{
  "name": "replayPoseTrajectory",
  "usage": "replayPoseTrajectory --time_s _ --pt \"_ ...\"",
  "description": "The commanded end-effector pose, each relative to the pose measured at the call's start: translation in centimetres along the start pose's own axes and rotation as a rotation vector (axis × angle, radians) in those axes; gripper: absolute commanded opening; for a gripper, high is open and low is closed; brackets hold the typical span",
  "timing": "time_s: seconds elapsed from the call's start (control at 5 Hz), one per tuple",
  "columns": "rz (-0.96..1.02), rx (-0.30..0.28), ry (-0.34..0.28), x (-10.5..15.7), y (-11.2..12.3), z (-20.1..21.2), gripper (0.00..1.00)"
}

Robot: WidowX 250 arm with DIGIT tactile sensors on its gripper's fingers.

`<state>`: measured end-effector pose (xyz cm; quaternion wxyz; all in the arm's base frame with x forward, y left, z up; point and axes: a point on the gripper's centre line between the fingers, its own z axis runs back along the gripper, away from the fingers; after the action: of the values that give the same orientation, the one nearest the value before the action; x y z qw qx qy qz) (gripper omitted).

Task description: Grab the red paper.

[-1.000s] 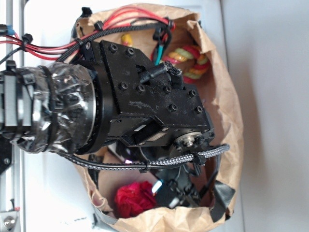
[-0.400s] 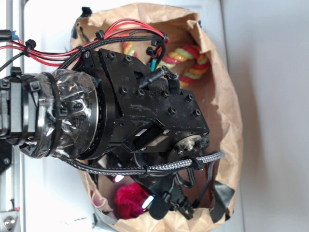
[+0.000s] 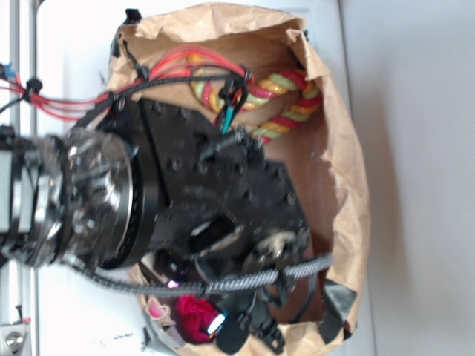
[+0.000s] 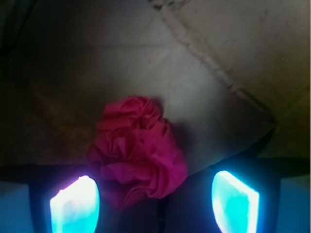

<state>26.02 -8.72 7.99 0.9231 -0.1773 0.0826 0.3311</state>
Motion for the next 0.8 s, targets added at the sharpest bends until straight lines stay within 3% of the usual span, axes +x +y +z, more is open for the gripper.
replayPoseTrajectory --time_s 0.0,0.6 --pt "-0.090 -0.022 -0.059 -0.9 -1.5 -1.3 1.00" --pt "-0.074 0.080 -0.027 -0.9 -0.5 -4.8 1.00"
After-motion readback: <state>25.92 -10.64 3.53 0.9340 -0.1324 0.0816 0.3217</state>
